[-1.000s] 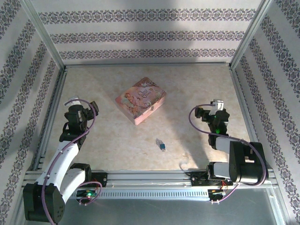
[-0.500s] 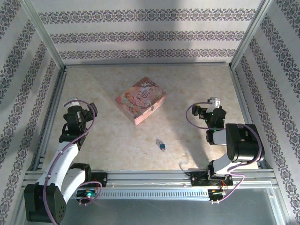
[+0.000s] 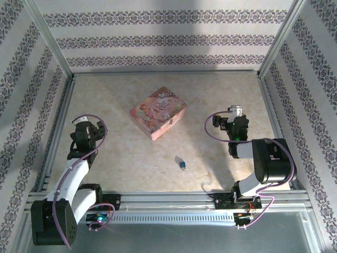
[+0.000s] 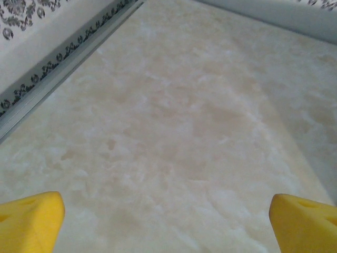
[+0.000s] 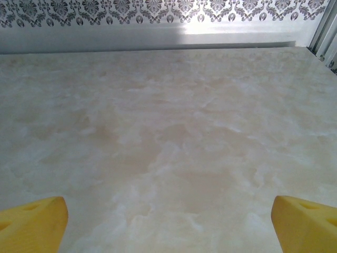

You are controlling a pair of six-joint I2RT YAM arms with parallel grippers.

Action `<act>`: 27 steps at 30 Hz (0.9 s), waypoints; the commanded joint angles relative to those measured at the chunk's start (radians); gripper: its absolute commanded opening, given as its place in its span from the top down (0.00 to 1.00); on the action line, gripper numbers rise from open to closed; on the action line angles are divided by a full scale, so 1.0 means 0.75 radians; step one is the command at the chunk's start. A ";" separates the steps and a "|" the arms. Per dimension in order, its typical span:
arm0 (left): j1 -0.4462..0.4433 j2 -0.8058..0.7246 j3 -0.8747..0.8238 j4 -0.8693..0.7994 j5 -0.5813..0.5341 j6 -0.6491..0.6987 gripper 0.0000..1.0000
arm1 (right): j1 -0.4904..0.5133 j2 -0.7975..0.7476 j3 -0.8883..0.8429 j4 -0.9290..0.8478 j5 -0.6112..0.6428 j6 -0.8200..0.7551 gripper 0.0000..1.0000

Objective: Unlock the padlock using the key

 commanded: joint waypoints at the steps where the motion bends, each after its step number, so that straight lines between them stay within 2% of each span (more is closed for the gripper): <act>1: 0.029 0.037 -0.029 0.113 0.006 0.071 0.01 | 0.003 -0.020 0.008 0.001 0.028 -0.017 0.02; 11: 0.042 0.253 -0.129 0.578 0.140 0.133 0.01 | 0.005 -0.020 0.008 0.001 0.031 -0.019 0.02; 17: 0.047 0.425 -0.125 0.786 0.217 0.191 0.01 | 0.007 -0.019 0.008 0.003 0.036 -0.021 0.02; 25: 0.062 0.675 -0.118 1.142 0.311 0.181 0.01 | 0.009 -0.020 0.008 0.003 0.037 -0.021 0.02; 27: 0.062 0.719 -0.098 1.168 0.362 0.201 0.01 | 0.009 -0.019 0.008 0.003 0.038 -0.020 0.02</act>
